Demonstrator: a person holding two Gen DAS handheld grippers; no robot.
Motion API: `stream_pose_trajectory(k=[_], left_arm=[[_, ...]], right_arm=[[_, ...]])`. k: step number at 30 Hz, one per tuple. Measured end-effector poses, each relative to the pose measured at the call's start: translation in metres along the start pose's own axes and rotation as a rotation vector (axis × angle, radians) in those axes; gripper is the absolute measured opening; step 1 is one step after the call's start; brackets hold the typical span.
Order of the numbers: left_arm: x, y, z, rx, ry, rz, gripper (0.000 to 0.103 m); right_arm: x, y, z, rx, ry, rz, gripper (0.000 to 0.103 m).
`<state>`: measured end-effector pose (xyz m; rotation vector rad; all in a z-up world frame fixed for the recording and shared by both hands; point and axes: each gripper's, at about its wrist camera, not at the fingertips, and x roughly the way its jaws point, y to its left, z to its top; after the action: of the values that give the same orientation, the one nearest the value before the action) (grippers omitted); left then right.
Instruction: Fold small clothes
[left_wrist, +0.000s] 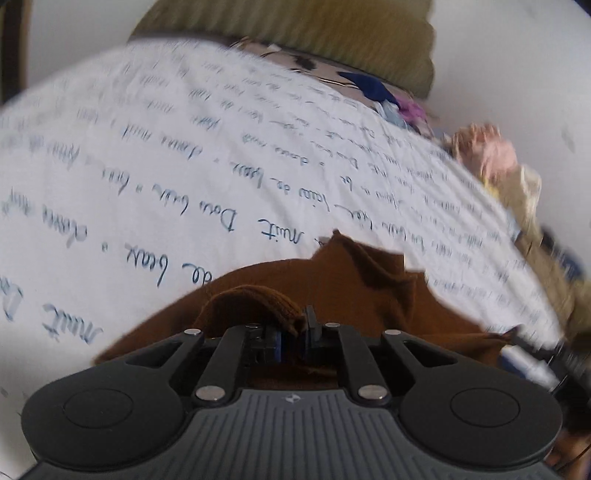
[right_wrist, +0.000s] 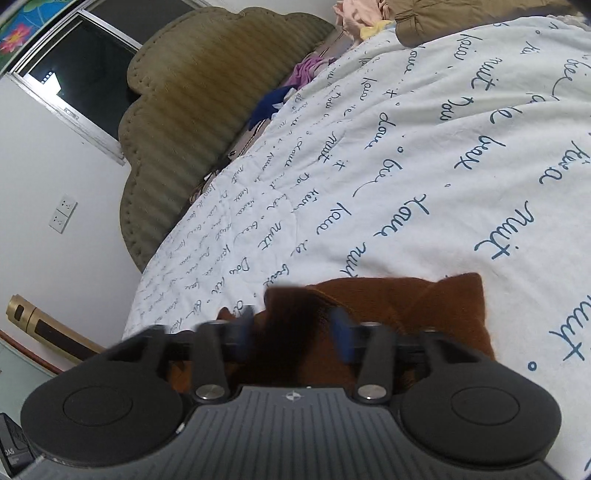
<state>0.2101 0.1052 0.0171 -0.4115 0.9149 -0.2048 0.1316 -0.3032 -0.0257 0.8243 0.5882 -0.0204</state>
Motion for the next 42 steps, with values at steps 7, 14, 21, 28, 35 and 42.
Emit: stream_pose_trajectory(k=[7,14,21,28,35,42], left_arm=[[-0.019,0.036,0.012,-0.240,-0.099,-0.047,0.071],[-0.051,-0.003,-0.027,0.096,-0.194,0.118,0.072],[-0.037,-0.020,-0.079,0.270,-0.171,0.260,0.072],[-0.052,-0.002,-0.102,0.229,-0.161,0.218,0.072],[-0.093,0.049,-0.100,0.053,-0.125,0.029,0.072],[-0.095,0.049,-0.111,0.095,-0.047,-0.089,0.050]], right_arm=[[-0.005,0.013,-0.004,-0.073,-0.021,0.018,0.062],[-0.021,0.057,-0.040,-0.420,0.023,-0.021,0.077],[-0.024,0.072,-0.090,-0.744,0.053,-0.238,0.088],[-0.068,0.056,-0.098,-0.668,-0.051,-0.206,0.093],[-0.106,0.013,-0.086,-0.489,-0.057,-0.121,0.092],[-0.117,-0.027,-0.068,-0.237,0.027,0.124,0.082]])
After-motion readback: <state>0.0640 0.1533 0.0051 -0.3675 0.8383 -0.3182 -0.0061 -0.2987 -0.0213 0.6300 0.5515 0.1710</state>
